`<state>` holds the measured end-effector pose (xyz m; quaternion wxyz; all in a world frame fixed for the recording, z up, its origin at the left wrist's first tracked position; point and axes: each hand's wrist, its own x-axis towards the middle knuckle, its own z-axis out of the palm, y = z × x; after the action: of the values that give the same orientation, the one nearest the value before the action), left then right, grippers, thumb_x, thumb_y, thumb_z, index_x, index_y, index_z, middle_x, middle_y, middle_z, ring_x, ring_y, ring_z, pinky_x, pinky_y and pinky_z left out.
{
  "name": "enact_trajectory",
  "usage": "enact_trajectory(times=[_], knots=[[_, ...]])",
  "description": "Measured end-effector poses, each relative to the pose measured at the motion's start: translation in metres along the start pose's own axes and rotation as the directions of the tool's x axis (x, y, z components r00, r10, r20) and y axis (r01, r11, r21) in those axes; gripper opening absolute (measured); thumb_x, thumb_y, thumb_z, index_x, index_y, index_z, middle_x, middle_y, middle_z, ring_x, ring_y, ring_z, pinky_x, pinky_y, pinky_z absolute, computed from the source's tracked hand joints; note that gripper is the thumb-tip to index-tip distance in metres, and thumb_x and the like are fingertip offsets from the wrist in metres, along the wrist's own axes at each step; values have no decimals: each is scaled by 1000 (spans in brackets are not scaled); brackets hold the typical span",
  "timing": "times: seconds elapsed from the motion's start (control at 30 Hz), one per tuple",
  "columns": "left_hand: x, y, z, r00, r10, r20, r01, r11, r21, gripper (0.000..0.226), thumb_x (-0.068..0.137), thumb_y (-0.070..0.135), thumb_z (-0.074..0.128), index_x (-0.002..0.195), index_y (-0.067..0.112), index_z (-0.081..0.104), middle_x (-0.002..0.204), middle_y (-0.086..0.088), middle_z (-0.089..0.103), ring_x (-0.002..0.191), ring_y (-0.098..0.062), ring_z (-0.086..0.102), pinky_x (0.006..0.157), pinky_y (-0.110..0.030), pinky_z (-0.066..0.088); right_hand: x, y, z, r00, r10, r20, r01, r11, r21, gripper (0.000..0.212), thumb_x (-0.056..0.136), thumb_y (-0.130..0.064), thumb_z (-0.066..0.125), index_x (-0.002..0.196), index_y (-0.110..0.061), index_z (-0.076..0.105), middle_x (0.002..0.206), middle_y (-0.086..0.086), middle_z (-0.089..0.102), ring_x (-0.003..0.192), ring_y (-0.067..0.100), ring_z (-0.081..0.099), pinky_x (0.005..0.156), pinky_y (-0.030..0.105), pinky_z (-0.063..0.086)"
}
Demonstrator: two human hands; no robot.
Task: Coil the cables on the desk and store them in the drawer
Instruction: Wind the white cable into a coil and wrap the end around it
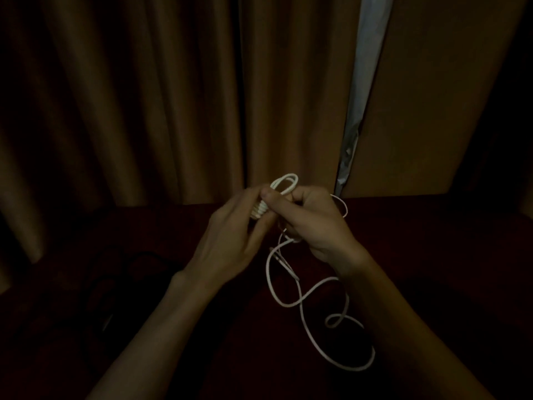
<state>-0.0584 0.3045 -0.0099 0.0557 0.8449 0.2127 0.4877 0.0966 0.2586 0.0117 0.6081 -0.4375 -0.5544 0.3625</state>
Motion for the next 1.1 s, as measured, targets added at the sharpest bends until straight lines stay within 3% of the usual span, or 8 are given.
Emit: enact_trajectory(times=[0.13,0.3,0.47,0.6,0.83,0.97,1.03,1.1], knots=[[3,9,2,989,-146,20,148,972,-184,9,100,22,59,109,19,62,85,20,65,79,7,63,67,-7,40,1,-1,-12,998,37,44,-33,994,-100,49,96,-39,66,67,0,62,47,5,49,41,12,40,45,26,31],[2,-7,7,892,-452,-9,413,823,-391,15,104,24,56,99,27,70,85,12,71,80,-5,67,71,-26,53,-1,-4,-32,982,-5,188,68,941,-331,30,102,-34,59,105,-11,77,94,0,77,82,4,69,74,22,53],[5,-11,10,674,-726,137,640,480,-600,19,102,22,56,86,19,67,69,4,58,59,-10,50,49,-19,35,5,10,-56,935,115,337,123,784,-609,29,103,-35,57,112,-15,76,106,-4,76,101,7,70,94,31,53],[8,-4,6,606,-709,360,720,295,-628,18,102,31,56,91,19,62,69,1,54,52,-5,44,43,-15,26,7,20,-62,922,143,360,161,704,-692,22,93,-49,66,103,-31,76,108,-16,72,106,-1,66,100,38,52],[7,0,8,713,-636,295,654,451,-607,20,98,33,63,79,26,66,69,4,50,51,-4,41,45,-16,30,11,29,-54,955,-24,296,225,710,-668,52,69,-53,88,111,-26,75,118,-15,67,112,-3,62,99,29,52],[7,-8,7,691,-683,236,635,418,-650,18,98,25,63,81,22,66,68,2,48,54,-7,41,44,-15,30,10,20,-64,995,-57,-81,28,945,-326,40,77,-37,86,113,-22,74,109,-5,74,103,7,69,91,23,54],[7,-9,7,700,-677,226,621,421,-661,16,99,23,62,84,20,66,68,1,49,56,-9,44,46,-17,33,15,25,-70,962,18,-274,-106,945,-309,33,88,-36,78,113,-16,73,105,4,75,96,11,71,85,24,55],[5,-8,8,717,-661,219,600,427,-676,15,100,23,60,86,19,65,68,3,51,57,-10,47,49,-17,37,17,32,-68,931,224,-288,-312,899,-308,33,94,-42,70,108,-13,72,104,6,74,84,7,69,75,22,54]])
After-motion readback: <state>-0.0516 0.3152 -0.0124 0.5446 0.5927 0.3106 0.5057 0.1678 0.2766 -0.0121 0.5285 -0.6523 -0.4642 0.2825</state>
